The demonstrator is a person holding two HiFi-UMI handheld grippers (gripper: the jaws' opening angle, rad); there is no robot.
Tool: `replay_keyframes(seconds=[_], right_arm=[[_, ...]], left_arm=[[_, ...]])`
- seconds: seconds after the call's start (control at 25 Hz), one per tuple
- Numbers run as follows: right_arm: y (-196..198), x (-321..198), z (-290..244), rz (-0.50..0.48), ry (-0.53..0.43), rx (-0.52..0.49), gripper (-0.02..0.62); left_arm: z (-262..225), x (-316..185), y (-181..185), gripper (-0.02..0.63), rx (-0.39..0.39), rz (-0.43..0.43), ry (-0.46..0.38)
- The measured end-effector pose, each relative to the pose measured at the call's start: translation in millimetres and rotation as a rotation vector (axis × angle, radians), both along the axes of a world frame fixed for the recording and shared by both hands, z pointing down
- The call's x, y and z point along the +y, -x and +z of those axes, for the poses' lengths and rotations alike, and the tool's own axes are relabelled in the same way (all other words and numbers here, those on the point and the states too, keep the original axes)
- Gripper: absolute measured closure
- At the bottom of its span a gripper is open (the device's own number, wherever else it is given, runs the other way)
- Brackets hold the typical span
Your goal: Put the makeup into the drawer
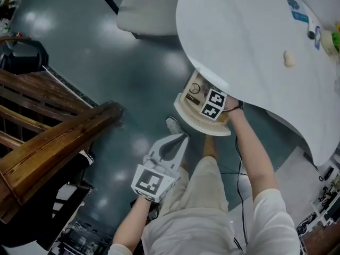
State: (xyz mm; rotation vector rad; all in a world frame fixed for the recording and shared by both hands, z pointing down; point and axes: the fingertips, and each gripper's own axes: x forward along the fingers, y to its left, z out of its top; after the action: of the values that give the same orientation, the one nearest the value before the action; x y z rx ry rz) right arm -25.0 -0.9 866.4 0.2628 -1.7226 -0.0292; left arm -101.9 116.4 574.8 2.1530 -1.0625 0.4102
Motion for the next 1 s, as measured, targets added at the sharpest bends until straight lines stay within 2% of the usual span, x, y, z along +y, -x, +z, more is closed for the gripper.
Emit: replay_keyframes(seconds=[0.52,0.84,1.0], right_arm=[[2.2,9.3,-17.4,0.038,0.001,-0.078,0.219],[11.3,44.7,-44.2,0.032,0.105,-0.124,0.219],[14.6,55.4,-67.4,0.002,0.125,-0.132,0.219]], left_arm=[[-6.3,-1.6,-6.5,0.598,0.007,0.0,-0.008],[-19.8,-2.3,-5.5,0.598,0.001,-0.007,-0.032],[-32.7,-3.9,-5.0,0.598,0.0,-0.013,-0.045]])
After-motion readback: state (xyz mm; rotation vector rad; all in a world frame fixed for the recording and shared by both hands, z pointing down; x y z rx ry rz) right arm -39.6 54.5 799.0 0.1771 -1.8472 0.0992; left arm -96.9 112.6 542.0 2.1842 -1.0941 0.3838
